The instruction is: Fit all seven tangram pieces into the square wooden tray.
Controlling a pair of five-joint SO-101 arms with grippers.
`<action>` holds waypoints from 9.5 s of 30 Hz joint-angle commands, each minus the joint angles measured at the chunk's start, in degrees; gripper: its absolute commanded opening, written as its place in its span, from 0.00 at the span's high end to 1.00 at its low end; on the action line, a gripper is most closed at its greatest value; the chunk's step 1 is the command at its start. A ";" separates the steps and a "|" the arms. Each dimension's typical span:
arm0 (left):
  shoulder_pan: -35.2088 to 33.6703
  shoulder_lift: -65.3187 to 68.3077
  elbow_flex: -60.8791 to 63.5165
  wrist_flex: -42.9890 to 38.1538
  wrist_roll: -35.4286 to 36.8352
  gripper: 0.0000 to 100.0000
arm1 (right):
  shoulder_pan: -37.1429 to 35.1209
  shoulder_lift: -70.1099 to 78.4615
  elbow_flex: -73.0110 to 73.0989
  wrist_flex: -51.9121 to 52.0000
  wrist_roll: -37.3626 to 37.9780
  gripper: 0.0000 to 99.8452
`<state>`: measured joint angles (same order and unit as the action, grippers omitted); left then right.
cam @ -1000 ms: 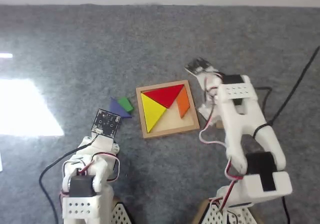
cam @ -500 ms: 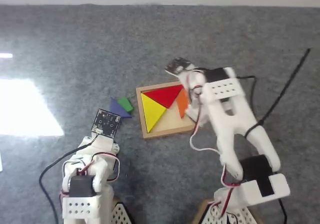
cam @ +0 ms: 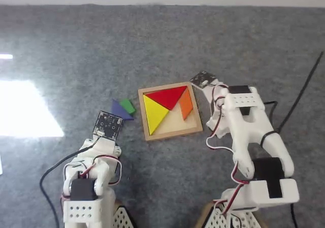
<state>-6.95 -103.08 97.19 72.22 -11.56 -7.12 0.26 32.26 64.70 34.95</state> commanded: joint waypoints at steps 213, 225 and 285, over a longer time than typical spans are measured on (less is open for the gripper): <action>5.10 118.68 -100.18 13.10 -34.90 0.70 | 12.35 -71.25 57.32 -38.46 -15.47 0.99; 2.11 132.84 -101.58 4.92 -35.08 0.70 | 12.44 -71.25 57.32 -38.55 -15.38 0.99; 29.10 124.31 -91.38 2.64 13.45 0.92 | 14.64 -71.60 57.41 -38.81 -15.47 0.99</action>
<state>22.59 21.67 6.37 73.89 3.65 6.86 -69.80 90.20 27.34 18.95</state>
